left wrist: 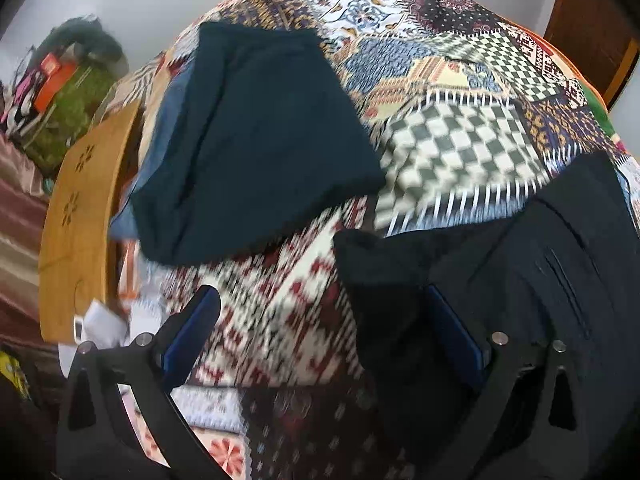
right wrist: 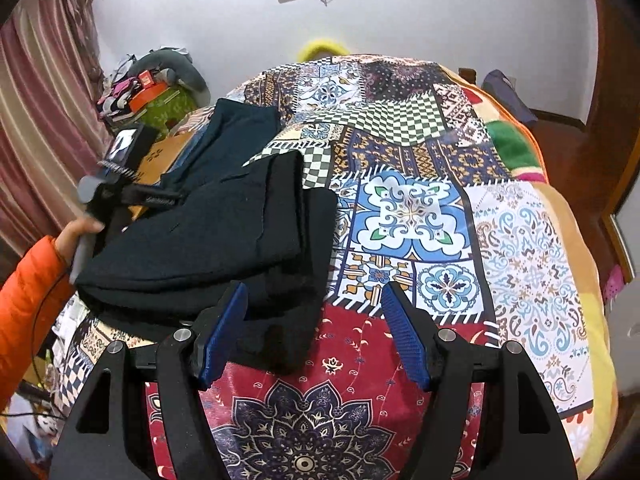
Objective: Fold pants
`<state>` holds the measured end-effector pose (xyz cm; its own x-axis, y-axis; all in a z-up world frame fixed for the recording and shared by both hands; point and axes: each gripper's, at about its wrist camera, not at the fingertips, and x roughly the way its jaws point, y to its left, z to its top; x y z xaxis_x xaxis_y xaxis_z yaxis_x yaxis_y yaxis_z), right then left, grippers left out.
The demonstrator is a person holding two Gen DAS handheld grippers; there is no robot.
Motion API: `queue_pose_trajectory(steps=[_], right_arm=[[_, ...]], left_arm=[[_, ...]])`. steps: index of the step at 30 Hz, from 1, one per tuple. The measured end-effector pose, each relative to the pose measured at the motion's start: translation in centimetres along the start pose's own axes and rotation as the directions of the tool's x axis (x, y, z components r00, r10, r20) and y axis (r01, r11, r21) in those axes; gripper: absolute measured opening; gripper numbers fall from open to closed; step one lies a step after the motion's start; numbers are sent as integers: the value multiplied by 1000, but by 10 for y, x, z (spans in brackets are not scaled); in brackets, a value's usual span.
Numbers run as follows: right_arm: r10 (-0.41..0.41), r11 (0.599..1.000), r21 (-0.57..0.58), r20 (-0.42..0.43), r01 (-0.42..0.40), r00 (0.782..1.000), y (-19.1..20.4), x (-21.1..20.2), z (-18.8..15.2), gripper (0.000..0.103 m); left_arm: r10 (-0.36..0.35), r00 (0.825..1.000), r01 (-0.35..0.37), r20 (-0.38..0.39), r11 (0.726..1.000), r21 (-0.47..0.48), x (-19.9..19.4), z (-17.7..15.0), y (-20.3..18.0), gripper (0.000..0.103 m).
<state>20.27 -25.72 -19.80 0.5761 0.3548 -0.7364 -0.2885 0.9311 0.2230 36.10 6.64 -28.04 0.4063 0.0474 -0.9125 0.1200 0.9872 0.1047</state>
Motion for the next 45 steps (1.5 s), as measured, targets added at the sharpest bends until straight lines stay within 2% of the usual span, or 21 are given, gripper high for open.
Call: queue_pose_trajectory(steps=[8,12,17,20,23,27,31,33,36,39,41,43,45], right_arm=[[19,1000,10,-1,-19,1000,1,1,-2,66],[22,1000,6,-1,-22,1000,2,-1,-4,66],[16,1000,-6,7,-16,1000,2,-5,-3,66],[13,1000,-10,9,-12,1000,0,-6,0,66],[13,1000,-15,5,-13,1000,-1,-3,5,66],[9,999,-36,3,-9,1000,0,5,14,66],[10,998,-67,-3,-10,1000,5,23,28,66],[18,997,-79,-11,-18,1000,6,35,36,66],[105,992,-60,-70,-109,992,4,61,51,66],[128,991,-28,-124,-133,984,-2,87,64,64],[126,991,-18,-160,-131,979,-5,103,69,54],[133,991,-2,-213,-137,968,-10,122,71,47],[169,986,33,-246,-166,955,-14,135,70,44]], left_arm=[[-28,1000,28,-2,1000,-1,-49,-72,13,103],[-83,996,84,23,996,-24,-77,-101,8,103],[-197,980,198,34,979,-51,-95,-116,-6,103],[-208,977,210,52,977,-32,-107,-118,-18,102],[-195,977,197,86,980,-14,-119,-108,-22,102],[-192,965,198,177,980,-18,-134,-81,-16,102],[-200,960,203,197,979,4,-127,-47,-20,101],[-215,959,214,183,976,28,-117,-33,-27,96],[-209,969,204,129,978,53,-94,-12,-41,79],[-232,971,230,65,972,39,-71,3,-50,75],[-276,961,276,21,961,23,-58,10,-53,70],[-331,943,331,-25,944,5,-49,14,-56,57],[-348,937,348,-44,938,-8,-45,16,-58,52]])
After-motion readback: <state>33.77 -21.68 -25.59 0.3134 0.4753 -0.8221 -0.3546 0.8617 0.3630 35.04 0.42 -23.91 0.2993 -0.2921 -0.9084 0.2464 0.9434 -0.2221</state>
